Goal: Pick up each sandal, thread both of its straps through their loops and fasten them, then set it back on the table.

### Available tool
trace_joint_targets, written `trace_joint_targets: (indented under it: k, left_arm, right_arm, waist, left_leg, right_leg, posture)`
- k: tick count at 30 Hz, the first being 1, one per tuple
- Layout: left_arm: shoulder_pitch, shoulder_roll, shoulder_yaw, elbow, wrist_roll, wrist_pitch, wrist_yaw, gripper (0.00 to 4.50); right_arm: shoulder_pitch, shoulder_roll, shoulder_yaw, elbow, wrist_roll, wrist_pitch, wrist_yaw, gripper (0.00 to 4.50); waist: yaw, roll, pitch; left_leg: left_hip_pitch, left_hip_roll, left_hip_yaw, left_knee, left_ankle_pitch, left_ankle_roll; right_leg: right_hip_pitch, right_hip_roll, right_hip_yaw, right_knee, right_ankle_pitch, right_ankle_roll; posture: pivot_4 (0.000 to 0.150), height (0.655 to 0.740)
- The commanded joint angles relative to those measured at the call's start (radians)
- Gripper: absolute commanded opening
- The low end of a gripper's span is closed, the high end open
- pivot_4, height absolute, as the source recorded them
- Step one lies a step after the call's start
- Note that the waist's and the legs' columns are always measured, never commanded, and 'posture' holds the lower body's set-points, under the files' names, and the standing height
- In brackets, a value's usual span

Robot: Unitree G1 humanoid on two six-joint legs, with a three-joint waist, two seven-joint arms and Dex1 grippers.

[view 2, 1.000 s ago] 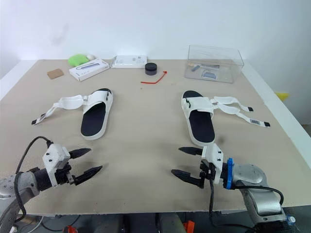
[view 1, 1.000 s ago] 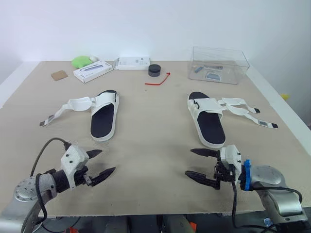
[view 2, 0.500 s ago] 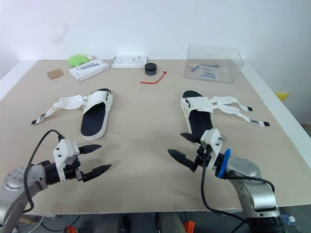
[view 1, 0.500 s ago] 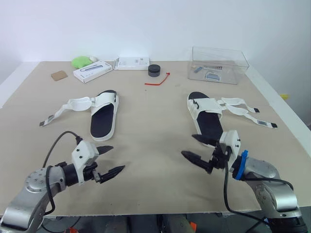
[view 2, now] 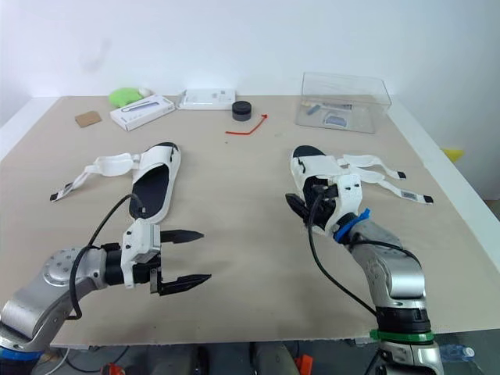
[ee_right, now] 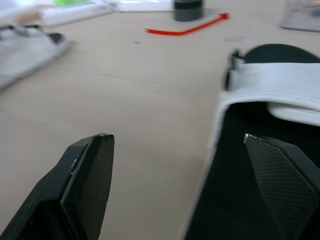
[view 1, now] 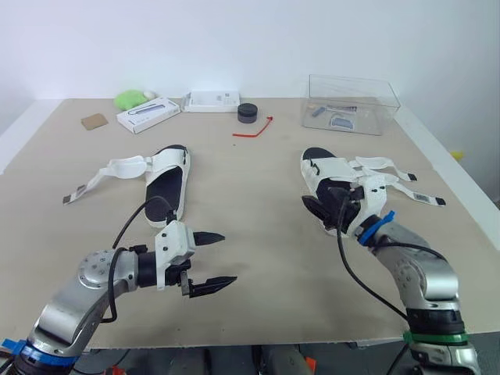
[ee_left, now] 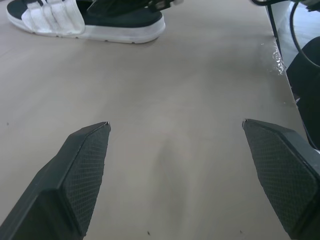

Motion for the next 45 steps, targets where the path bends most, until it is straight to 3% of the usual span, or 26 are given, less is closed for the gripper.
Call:
trace_joint_targets:
  k: [1,10,13,19,21,22,29,35,45]
  left_arm:
    - [-0.009,-0.008,-0.006,-0.001,0.001,-0.01,0.001,4.36]
    - [0.005,-0.025,0.012,0.006,-0.002,-0.013,0.03,4.36]
    - [0.022,-0.018,0.023,0.004,0.004,-0.019,0.039,4.5]
    - [0.037,-0.017,0.043,-0.006,0.005,-0.018,0.06,4.5]
    - [0.039,-0.014,0.049,-0.006,0.002,-0.017,0.06,4.5]
    - [0.04,-0.012,0.056,-0.006,-0.002,-0.015,0.06,4.5]
    - [0.072,0.051,0.147,-0.012,-0.058,-0.001,0.01,4.5]
    - [0.122,0.139,0.214,-0.035,-0.095,-0.006,-0.07,4.5]
    - [0.117,0.137,0.199,-0.041,-0.108,0.012,-0.071,4.5]
  right_arm:
    - [-0.071,0.024,0.01,0.096,-0.071,-0.073,-0.04,4.5]
    - [-0.247,0.112,0.034,0.322,-0.178,-0.182,-0.098,4.5]
    - [-0.269,0.122,0.05,0.35,-0.192,-0.205,-0.083,3.8]
    - [-0.27,0.105,0.083,0.395,-0.237,-0.284,-0.011,1.23]
    - [-0.273,0.106,0.09,0.395,-0.221,-0.296,0.041,0.15]
    - [-0.271,0.105,0.099,0.379,-0.201,-0.296,0.092,0.02]
    - [-0.204,-0.018,0.215,0.17,-0.078,-0.224,0.54,0.02]
    - [-0.101,-0.251,0.328,-0.076,0.047,-0.183,0.983,0.02]
    - [-0.137,-0.218,0.383,-0.023,0.001,-0.323,1.077,0.02]
  waist:
    - [-0.001,0.0,0.0]
    - [-0.007,0.0,0.0]
    - [-0.007,0.0,0.0]
    - [-0.019,0.0,0.0]
    - [-0.021,0.0,0.0]
    - [-0.021,0.0,0.0]
    - [-0.021,0.002,0.001]
    - [-0.013,0.002,0.002]
    - [-0.019,0.001,0.002]
  left_leg:
    - [0.0,0.0,0.0,0.0,0.0,0.0]
    - [0.0,0.0,0.001,0.0,0.0,0.0]
    - [-0.001,0.0,0.0,0.0,0.0,0.0]
    - [0.0,0.0,0.001,0.0,0.0,0.0]
    - [0.0,0.0,0.001,0.0,0.0,0.0]
    - [0.0,0.0,0.001,0.0,0.0,0.0]
    - [-0.001,0.003,0.0,-0.001,0.0,0.0]
    - [-0.002,0.001,-0.001,-0.001,-0.001,0.001]
    - [0.0,0.002,-0.001,0.001,-0.001,0.001]
  right_leg:
    - [0.0,0.0,0.0,0.0,0.0,0.0]
    - [-0.001,0.0,0.001,0.0,0.001,0.0]
    - [-0.001,-0.001,0.001,0.0,0.001,0.0]
    - [-0.001,-0.002,0.002,0.0,0.001,0.0]
    - [-0.001,-0.002,0.002,0.0,0.001,0.0]
    - [-0.001,-0.001,0.002,0.0,0.001,0.0]
    - [-0.001,-0.001,0.0,0.0,0.0,-0.002]
    - [-0.001,-0.002,-0.003,-0.001,-0.002,0.0]
    - [0.0,0.0,-0.002,0.001,0.0,-0.001]
  posture:
    - [0.15,0.74]
    - [0.15,0.74]
    - [0.15,0.74]
    - [0.15,0.74]
    - [0.15,0.74]
    - [0.15,0.74]
    - [0.15,0.74]
    - [0.15,0.74]
    - [0.15,0.74]
